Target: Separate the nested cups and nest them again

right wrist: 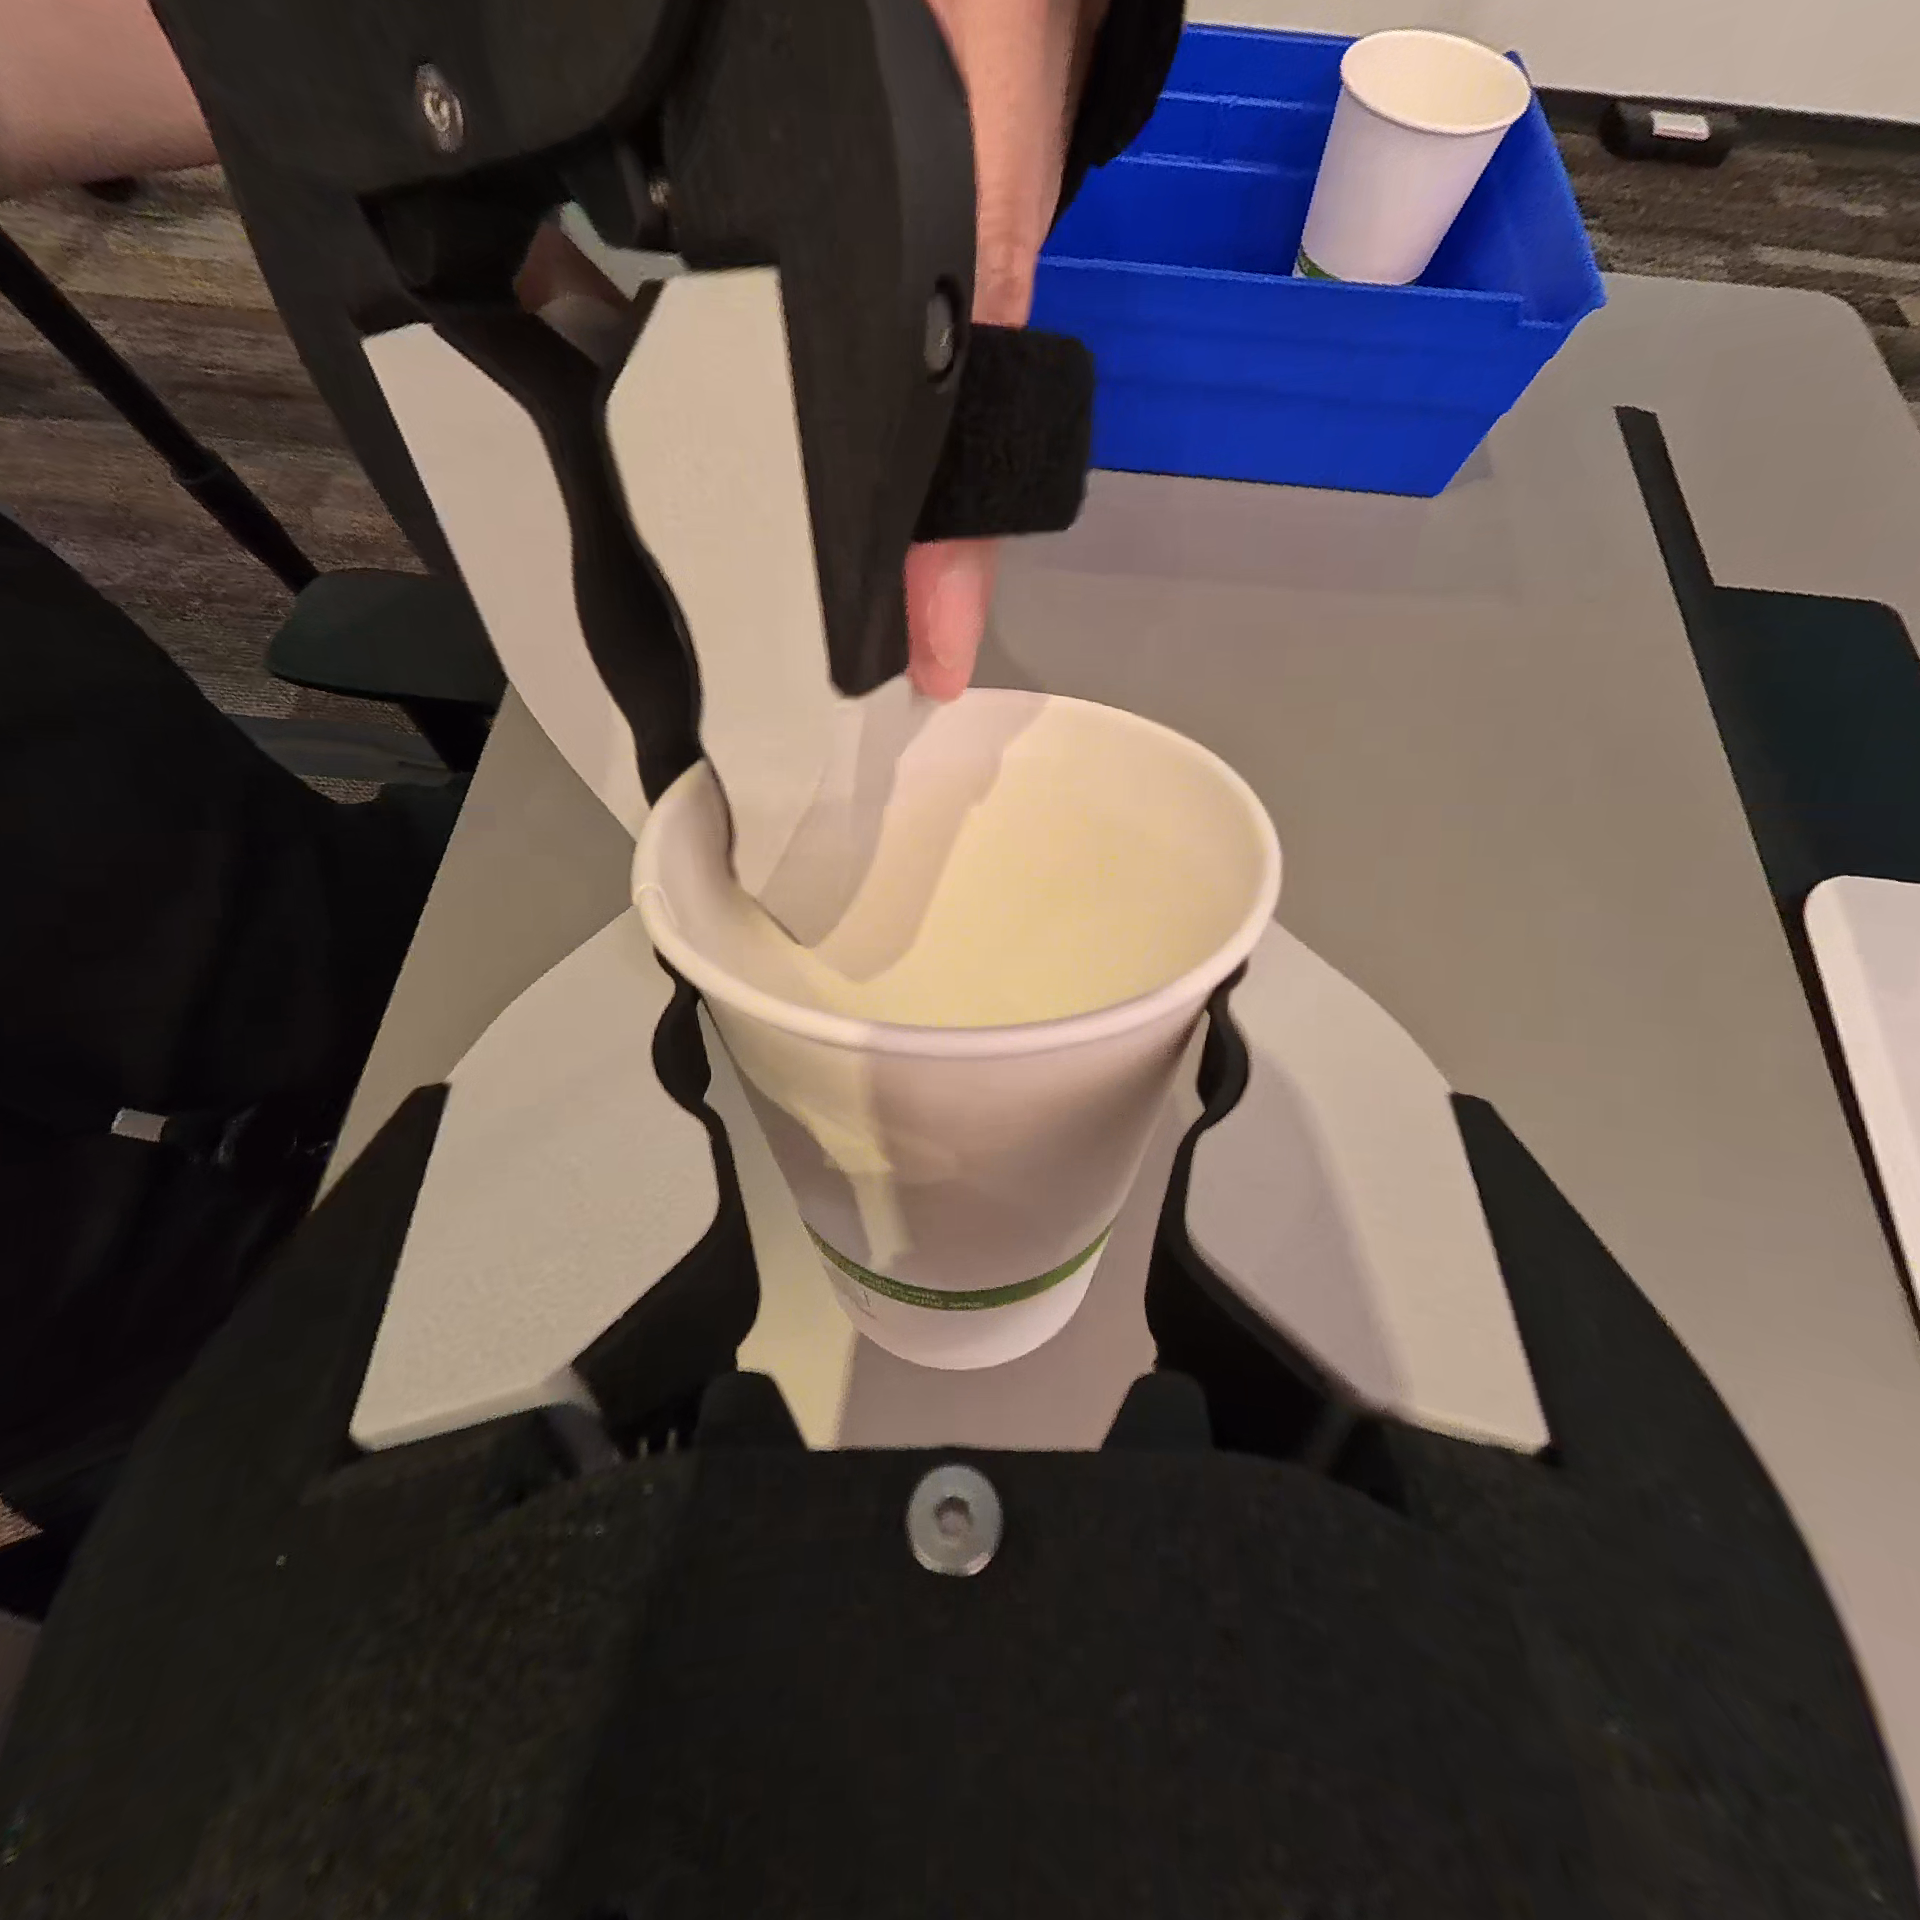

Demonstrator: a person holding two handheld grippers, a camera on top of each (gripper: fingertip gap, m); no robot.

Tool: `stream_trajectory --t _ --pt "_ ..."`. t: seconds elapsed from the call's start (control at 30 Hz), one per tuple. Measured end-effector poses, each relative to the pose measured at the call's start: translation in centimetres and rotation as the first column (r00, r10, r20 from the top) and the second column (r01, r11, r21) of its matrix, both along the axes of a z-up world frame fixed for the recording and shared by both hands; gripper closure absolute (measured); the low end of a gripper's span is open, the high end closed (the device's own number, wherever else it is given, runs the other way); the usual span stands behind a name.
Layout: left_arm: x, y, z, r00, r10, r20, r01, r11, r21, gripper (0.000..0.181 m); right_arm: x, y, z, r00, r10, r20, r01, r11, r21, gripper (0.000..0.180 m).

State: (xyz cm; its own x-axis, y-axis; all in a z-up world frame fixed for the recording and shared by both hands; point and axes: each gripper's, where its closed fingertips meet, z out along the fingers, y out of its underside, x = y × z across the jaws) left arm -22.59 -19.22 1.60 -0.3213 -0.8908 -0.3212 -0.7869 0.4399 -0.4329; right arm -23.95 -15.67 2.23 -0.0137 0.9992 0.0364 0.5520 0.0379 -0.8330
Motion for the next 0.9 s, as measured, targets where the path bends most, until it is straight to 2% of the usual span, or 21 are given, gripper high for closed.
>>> stream_trajectory --t 0.2,0.33,0.53,0.6,0.67,0.7,0.77,0.83,0.9 --pt "-0.3 1.2 1.3 0.995 0.072 0.066 -0.074 0.997 0.022 0.153 0.1 0.2 0.2 1.000 0.003 -0.024 -0.004 1.000 -0.028 0.087" --pt "-1.2 2.7 3.2 0.973 0.155 0.170 -0.166 0.985 0.050 0.150 1.1 2.2 -0.7 0.999 -0.055 -0.002 0.055 0.998 -0.031 0.087" --pt "-4.4 4.4 4.8 0.893 0.316 0.320 -0.319 0.947 -0.044 0.149 4.8 7.4 -2.9 0.969 -0.246 0.017 0.246 0.965 -0.090 0.087" --pt "-5.7 4.4 3.9 0.876 0.356 0.324 -0.349 0.933 -0.083 0.148 6.7 8.8 -2.2 0.947 -0.320 -0.022 0.316 0.942 -0.112 0.087" --pt "-6.8 4.3 2.9 0.857 0.390 0.336 -0.375 0.920 -0.111 0.148 9.1 10.0 0.2 0.910 -0.402 -0.099 0.393 0.914 -0.096 0.087" --pt "-7.3 4.2 2.4 0.849 0.405 0.340 -0.387 0.914 -0.120 0.148 10.7 10.8 1.7 0.876 -0.460 -0.144 0.456 0.888 -0.063 0.087" --pt "-8.2 3.9 1.6 0.831 0.429 0.353 -0.408 0.903 -0.136 0.149 15.6 12.4 5.0 0.757 -0.612 -0.228 0.639 0.767 0.063 0.086" --pt "-9.1 3.6 1.1 0.812 0.455 0.366 -0.430 0.890 -0.153 0.149 21.6 12.8 8.5 0.606 -0.718 -0.344 0.792 0.586 0.173 0.086" --pt "-9.9 3.4 0.6 0.798 0.472 0.374 -0.442 0.881 -0.168 0.150 28.4 11.9 11.7 0.422 -0.772 -0.475 0.907 0.368 0.206 0.086"
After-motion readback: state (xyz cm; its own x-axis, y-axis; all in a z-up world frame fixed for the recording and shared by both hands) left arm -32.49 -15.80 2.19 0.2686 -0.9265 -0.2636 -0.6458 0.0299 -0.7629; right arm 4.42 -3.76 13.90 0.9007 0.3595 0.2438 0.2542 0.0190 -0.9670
